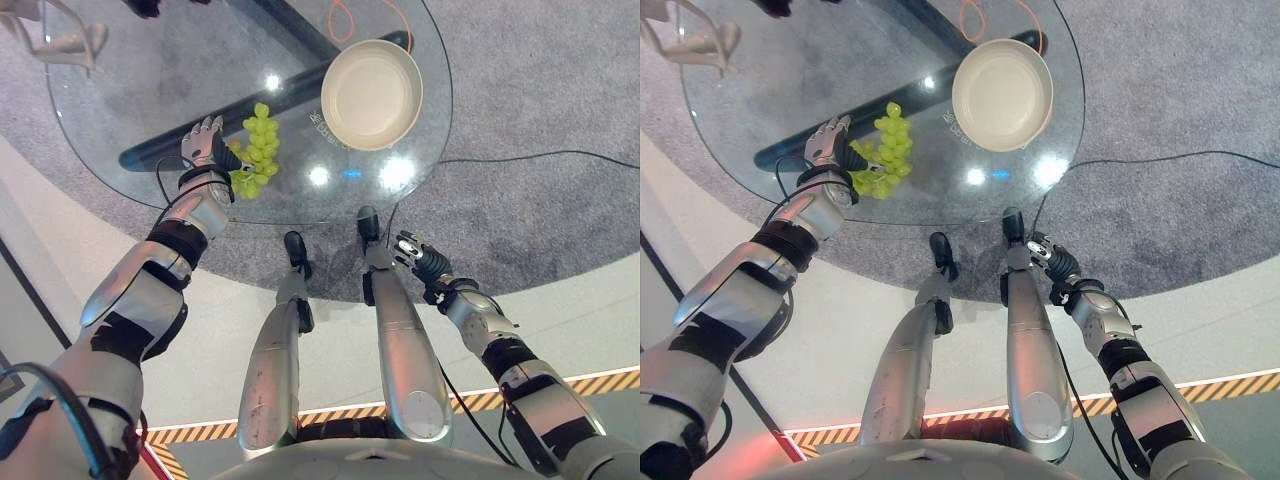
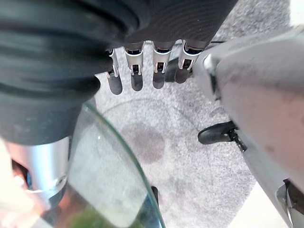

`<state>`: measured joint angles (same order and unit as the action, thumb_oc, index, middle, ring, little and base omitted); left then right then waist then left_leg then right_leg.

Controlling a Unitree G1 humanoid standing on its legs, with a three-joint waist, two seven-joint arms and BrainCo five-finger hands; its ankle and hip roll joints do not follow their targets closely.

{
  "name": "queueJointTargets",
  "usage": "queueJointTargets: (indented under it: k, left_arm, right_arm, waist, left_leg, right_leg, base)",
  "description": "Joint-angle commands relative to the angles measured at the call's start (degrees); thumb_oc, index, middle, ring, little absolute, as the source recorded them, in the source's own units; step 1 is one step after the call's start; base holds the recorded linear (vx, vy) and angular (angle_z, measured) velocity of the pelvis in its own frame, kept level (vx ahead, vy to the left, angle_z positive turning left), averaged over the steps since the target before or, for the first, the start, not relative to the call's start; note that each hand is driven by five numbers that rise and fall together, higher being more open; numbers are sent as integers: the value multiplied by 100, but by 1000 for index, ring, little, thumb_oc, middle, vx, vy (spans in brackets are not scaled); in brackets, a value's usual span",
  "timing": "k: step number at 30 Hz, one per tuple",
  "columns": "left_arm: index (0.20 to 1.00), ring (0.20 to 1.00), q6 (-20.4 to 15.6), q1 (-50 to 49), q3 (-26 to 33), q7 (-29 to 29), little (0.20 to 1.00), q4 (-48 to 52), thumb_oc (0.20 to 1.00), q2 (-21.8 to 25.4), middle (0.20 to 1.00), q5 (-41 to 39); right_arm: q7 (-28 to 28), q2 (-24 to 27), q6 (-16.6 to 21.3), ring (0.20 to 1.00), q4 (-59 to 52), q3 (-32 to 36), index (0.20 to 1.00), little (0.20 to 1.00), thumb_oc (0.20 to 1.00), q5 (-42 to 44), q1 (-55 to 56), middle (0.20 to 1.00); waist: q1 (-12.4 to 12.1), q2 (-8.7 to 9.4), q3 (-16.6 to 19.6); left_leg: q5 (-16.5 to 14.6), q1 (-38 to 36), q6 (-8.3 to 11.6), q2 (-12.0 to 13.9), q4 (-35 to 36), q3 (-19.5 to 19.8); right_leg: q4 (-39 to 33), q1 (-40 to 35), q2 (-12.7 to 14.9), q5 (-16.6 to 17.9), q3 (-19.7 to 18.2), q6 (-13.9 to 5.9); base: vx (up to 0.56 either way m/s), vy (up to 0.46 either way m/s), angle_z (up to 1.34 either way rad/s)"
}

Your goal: Pick up fruits into the plate

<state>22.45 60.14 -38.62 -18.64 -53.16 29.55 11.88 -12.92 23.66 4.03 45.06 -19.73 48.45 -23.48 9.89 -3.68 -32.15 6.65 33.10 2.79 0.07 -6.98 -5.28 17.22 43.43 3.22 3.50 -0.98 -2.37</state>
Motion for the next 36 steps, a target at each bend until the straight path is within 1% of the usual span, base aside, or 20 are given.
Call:
queueJointTargets:
  k: [1,2,6,12,13,15,20,21,22,24,36]
  left_arm:
    - [1000,1000,228,208,82,-39,1000,-382,1000,176,1000,237]
    - [1000,1000,357,293,56,8,1000,-534,1000,183,1000,152]
    - [1000,1000,576,301,37,36,1000,-706,1000,175,1000,124]
    - [1000,1000,733,306,6,-102,1000,-940,1000,181,1000,18]
    - [1000,1000,811,317,29,-162,1000,-1024,1000,177,1000,4]
    - [1000,1000,903,340,38,-191,1000,-1110,1000,212,1000,13]
    - [1000,1000,999,448,17,-196,1000,-1297,1000,339,1000,-74]
    - [827,827,979,439,14,-118,827,-1319,827,354,827,-66]
    - [200,200,935,425,-9,-79,200,-1316,200,361,200,-62]
    - [200,200,902,390,-5,7,200,-1303,200,356,200,-69]
    - [200,200,712,321,-68,-45,200,-1152,200,274,200,-198]
  right_arm:
    - [-64,-205,171,1000,-399,-103,1000,1000,1000,260,183,1000]
    - [-85,-210,200,1000,-495,-123,1000,1000,1000,356,164,1000]
    - [-136,-227,234,1000,-628,-141,1000,1000,1000,458,153,1000]
    - [-164,-216,267,1000,-824,-180,1000,1000,1000,726,110,1000]
    - [-182,-222,278,1000,-909,-185,1000,1000,1000,780,121,1000]
    - [-161,-198,253,1000,-1070,-191,1000,1000,1000,876,139,1000]
    - [-196,-153,269,1000,-1265,-187,1000,1000,1000,1028,191,1000]
    - [-183,-151,279,1000,-1293,-189,1000,1000,1000,1064,206,1000]
    - [-177,-149,288,1000,-1320,-191,1000,1000,1000,1084,228,1000]
    - [-178,-146,294,1000,-1360,-184,1000,1000,1000,1100,246,1000]
    - [-159,-122,241,1000,-1384,-216,1000,1000,1000,1164,53,1000]
  waist:
    - [-27,266,235]
    - [-4,308,235]
    - [16,361,235]
    - [21,424,235]
    - [33,446,235]
    - [46,476,235]
    - [71,519,235]
    - [65,521,235]
    - [59,524,235]
    - [51,524,235]
    - [6,519,235]
  left_leg:
    - [-611,394,-97,-195,-884,117]
    - [-602,567,-87,-176,-938,94]
    - [-598,797,-68,-166,-1018,93]
    - [-593,1089,-36,-161,-1146,101]
    - [-598,1193,-26,-155,-1202,99]
    - [-605,1340,-13,-150,-1286,96]
    - [-648,1636,-6,-133,-1478,96]
    - [-658,1695,-6,-131,-1526,107]
    - [-666,1747,-4,-133,-1565,123]
    - [-676,1803,-23,-140,-1588,146]
    - [-675,1859,-40,-187,-1563,212]
  right_leg:
    - [242,-69,-185,-208,159,-150]
    - [281,92,-213,-196,152,-150]
    - [321,290,-244,-176,139,-155]
    - [407,536,-259,-165,162,-166]
    - [448,629,-264,-165,167,-170]
    - [496,759,-263,-159,180,-176]
    - [644,1035,-269,-177,198,-190]
    - [673,1085,-269,-176,200,-194]
    - [709,1131,-269,-176,200,-201]
    - [765,1208,-288,-186,194,-205]
    - [758,1289,-327,-148,202,-217]
  base:
    - [-19,-9,-5]
    - [0,0,0]
    - [-1,-2,-1]
    - [0,-1,-1]
    - [0,0,0]
    - [0,0,0]
    - [5,12,-4]
    - [14,20,-5]
    - [20,7,-4]
    - [0,0,0]
    - [3,10,-6]
